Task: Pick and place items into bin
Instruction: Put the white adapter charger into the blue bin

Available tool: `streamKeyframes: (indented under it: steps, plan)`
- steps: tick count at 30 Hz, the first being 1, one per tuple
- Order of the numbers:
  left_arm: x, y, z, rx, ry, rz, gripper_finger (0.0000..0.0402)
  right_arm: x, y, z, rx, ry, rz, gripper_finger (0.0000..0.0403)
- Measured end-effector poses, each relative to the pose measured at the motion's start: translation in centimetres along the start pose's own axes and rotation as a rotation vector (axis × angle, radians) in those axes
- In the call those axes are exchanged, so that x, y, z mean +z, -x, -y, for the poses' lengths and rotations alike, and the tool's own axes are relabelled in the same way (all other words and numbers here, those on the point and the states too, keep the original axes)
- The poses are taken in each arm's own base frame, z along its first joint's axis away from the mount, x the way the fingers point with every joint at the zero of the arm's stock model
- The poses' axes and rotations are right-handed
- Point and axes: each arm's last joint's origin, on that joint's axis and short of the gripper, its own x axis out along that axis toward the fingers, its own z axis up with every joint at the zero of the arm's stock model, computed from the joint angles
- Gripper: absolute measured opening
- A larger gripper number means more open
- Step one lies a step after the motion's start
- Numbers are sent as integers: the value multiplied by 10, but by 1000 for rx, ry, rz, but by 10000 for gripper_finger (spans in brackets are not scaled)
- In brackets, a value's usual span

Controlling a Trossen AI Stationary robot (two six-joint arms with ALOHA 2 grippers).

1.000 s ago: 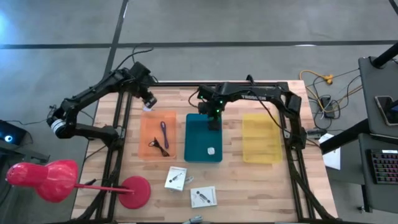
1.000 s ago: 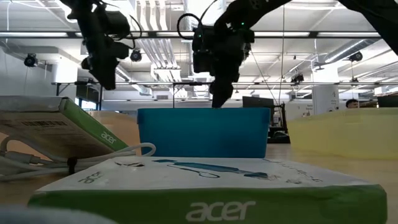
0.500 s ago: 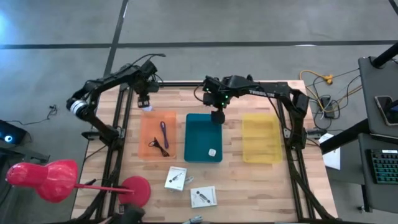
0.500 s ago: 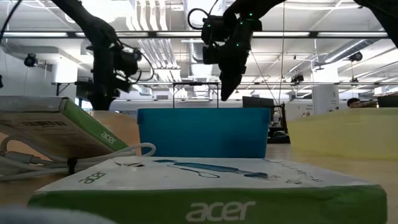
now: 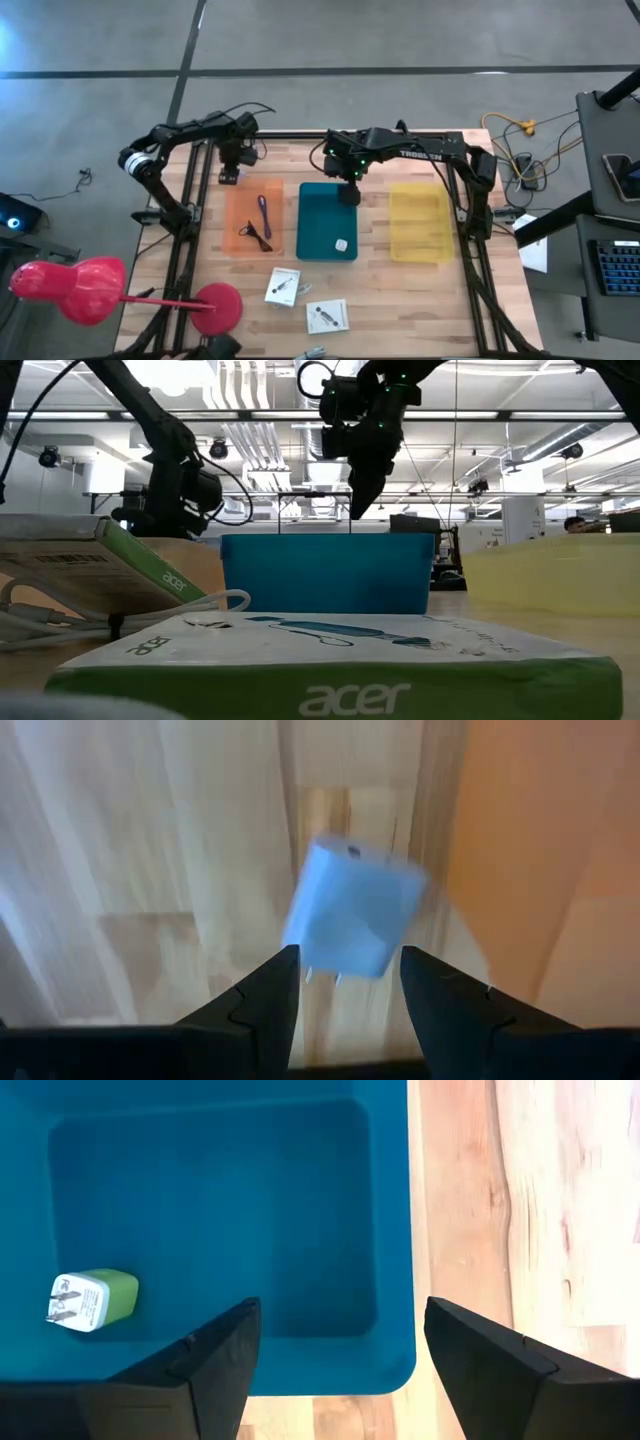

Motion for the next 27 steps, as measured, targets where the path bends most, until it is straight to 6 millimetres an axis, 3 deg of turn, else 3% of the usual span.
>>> streamKeyframes:
  steps: [8, 15, 24, 27]
  plan:
    - [6, -7, -1, 93, -13, -6, 159, 0, 0, 0, -3, 3, 2, 261]
    - [20, -4, -19, 264, 114, 150, 159, 0, 0, 0, -4, 0, 1, 251]
    - [25, 1, -15, 184, 94, 204, 159, 0, 0, 1, -9, -7, 1, 249]
    - [29, 13, -17, 205, 89, 210, 159, 0, 0, 1, -13, -19, 0, 249]
